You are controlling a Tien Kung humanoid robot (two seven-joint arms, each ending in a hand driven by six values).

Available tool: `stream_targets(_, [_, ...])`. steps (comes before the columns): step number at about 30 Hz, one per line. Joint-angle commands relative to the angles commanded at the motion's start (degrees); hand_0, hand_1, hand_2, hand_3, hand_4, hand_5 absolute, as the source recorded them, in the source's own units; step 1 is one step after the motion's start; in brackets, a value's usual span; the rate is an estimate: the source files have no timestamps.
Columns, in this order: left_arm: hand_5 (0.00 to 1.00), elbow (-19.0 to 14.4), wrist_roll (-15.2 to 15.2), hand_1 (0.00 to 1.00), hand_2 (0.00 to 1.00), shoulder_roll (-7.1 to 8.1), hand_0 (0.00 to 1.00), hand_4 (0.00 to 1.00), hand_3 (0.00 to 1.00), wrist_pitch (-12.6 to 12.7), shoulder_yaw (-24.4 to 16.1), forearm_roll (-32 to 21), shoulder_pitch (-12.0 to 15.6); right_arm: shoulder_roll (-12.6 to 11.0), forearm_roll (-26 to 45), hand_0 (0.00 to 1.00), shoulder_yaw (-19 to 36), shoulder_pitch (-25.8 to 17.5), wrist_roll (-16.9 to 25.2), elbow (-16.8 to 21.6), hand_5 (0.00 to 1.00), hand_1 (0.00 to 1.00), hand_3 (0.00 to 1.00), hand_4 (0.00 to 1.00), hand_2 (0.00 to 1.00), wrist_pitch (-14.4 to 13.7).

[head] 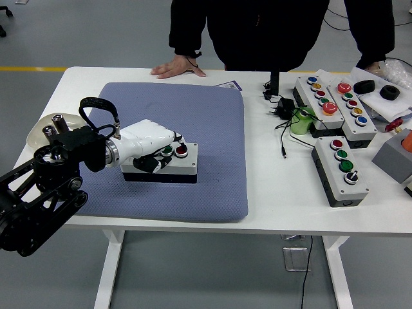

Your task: Pick up the button,place it on the desk,press the button,press the button

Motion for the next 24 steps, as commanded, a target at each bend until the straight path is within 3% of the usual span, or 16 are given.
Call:
stream_targets(7, [0.002,0.7,0.1,0.002,0.041,0.25,0.002,0.472,0.747,-1.1,0.8,0.5,0.2,0.0,-0.2,0.768,0.3,0.0,0.0,0.0,0.15,0.736,0.594,0.203,0.741,-0.1])
stream_targets(13, [0.002,0.9,0.6,0.002,0.042,0.59,0.003,0.476,0.742,-3.9,1.5,1.1,0.2,0.1,-0.5,0.768,0.5,-0.2,-0.2,0.0,0.15,0.736,0.594,0.203,0.741,-0.1])
stream_targets(16, [0.002,0.7,0.6,0.002,0.044,0.83,0.005,0.488,0.732,-3.8,1.0,0.9,0.4,0.1,-0.8,0.768,0.6,-0.3,-0.3,0.0,0.15,0.736,0.594,0.203,0.741,-0.1])
stream_targets(20, [0.002,-1.0,0.4,0.002,0.041,0.78,0.004,0.489,0.72,-2.8,-1.9,0.3,1.1,0.2,-1.1,0.767,0.7,-0.4,-0.3,0.0,0.15,0.735,0.594,0.203,0.741,-0.1])
stream_targets(24, [0.002,-4.1,0.5,0.002,0.041,0.75,0.004,0.489,0.72,-3.2,-7.7,-1.1,3.2,0.1,-0.8,0.767,0.3,-0.2,-0.2,0.0,0.15,0.735,0.594,0.203,0.741,-0.1])
